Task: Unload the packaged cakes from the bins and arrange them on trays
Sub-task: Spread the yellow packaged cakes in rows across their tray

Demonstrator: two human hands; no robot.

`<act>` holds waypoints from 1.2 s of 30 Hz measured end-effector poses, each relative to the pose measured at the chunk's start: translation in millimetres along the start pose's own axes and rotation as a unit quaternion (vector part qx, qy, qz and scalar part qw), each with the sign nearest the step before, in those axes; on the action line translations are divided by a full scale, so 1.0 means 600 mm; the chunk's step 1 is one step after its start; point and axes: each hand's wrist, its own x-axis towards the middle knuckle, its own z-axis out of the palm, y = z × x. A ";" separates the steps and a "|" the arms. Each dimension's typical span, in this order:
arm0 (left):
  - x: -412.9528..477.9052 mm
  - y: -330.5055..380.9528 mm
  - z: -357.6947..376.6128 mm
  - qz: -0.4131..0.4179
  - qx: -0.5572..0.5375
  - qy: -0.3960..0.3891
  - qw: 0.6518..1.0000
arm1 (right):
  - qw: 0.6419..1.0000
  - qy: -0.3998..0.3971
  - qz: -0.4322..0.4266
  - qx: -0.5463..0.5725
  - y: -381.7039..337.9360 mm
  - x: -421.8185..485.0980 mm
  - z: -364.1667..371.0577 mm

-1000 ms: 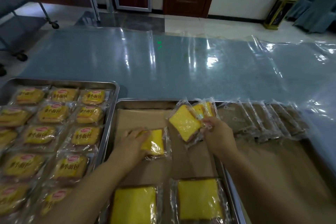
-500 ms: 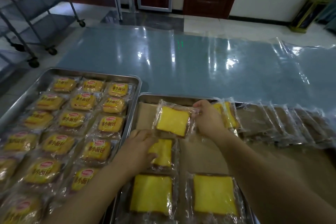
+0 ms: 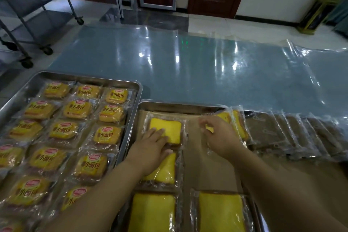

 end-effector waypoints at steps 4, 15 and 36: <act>0.007 -0.019 -0.007 -0.036 -0.014 0.028 0.999 | 0.997 0.073 -0.004 -0.030 0.041 -0.035 -0.018; 0.019 0.025 -0.022 -0.018 -0.050 0.129 0.990 | 0.972 0.082 0.149 -0.162 0.067 -0.057 -0.038; -0.025 0.118 -0.023 0.063 -0.372 0.102 0.920 | 0.985 0.021 -0.135 0.103 0.075 -0.149 -0.063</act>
